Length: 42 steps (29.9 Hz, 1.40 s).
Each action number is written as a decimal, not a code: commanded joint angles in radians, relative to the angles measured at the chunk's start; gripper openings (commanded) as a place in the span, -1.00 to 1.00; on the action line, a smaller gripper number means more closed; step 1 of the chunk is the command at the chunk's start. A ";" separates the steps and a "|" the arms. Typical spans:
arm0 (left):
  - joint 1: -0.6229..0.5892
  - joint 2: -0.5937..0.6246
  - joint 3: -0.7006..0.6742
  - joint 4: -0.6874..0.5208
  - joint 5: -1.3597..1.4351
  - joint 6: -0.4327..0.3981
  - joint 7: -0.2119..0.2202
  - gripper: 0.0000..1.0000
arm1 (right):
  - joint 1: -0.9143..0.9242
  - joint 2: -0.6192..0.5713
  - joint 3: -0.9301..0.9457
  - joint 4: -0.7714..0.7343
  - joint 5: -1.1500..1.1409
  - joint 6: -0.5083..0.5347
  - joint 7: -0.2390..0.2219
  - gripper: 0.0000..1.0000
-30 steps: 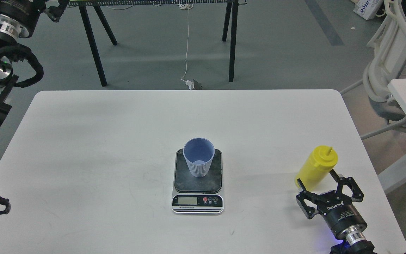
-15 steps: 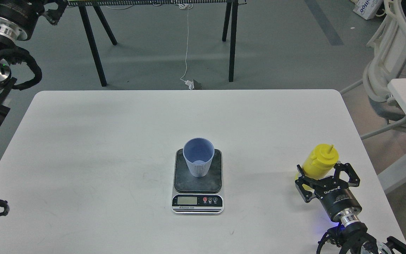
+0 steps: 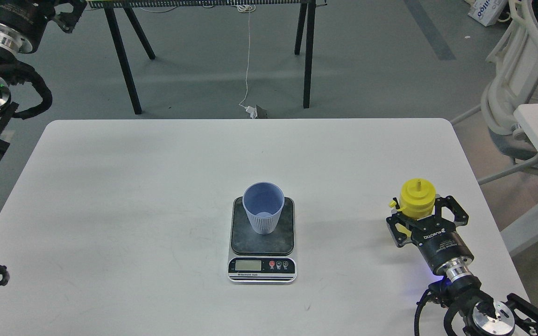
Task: Pour seasoning into cup on scale with both arms
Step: 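Lift the yellow bottle and tip it upside down above the cup, then squeeze yellow sauce from the inverted bottle into the blue cup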
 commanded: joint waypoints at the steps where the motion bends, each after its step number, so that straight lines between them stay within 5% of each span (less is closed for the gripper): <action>1: 0.000 0.001 -0.007 0.000 0.000 0.000 -0.001 0.99 | 0.083 -0.144 0.008 0.058 -0.020 0.000 0.002 0.23; 7: 0.002 0.003 -0.012 0.000 0.000 0.000 -0.001 0.99 | 0.331 -0.284 0.000 0.087 -0.129 0.000 -0.005 0.16; 14: 0.006 0.004 -0.010 0.000 0.000 0.003 -0.001 0.99 | 0.551 -0.257 -0.014 0.083 -0.316 -0.034 -0.127 0.04; 23: 0.008 0.003 -0.012 0.000 -0.003 0.003 -0.007 0.99 | 0.911 -0.166 -0.359 0.083 -0.593 -0.280 -0.118 -0.08; 29: 0.014 0.003 -0.012 0.000 -0.003 0.001 -0.010 0.99 | 1.088 -0.059 -0.599 0.083 -0.992 -0.476 -0.118 -0.11; 42: 0.043 -0.013 -0.010 0.000 -0.002 0.000 -0.010 0.99 | 1.274 0.082 -0.969 0.067 -1.304 -0.604 -0.126 -0.17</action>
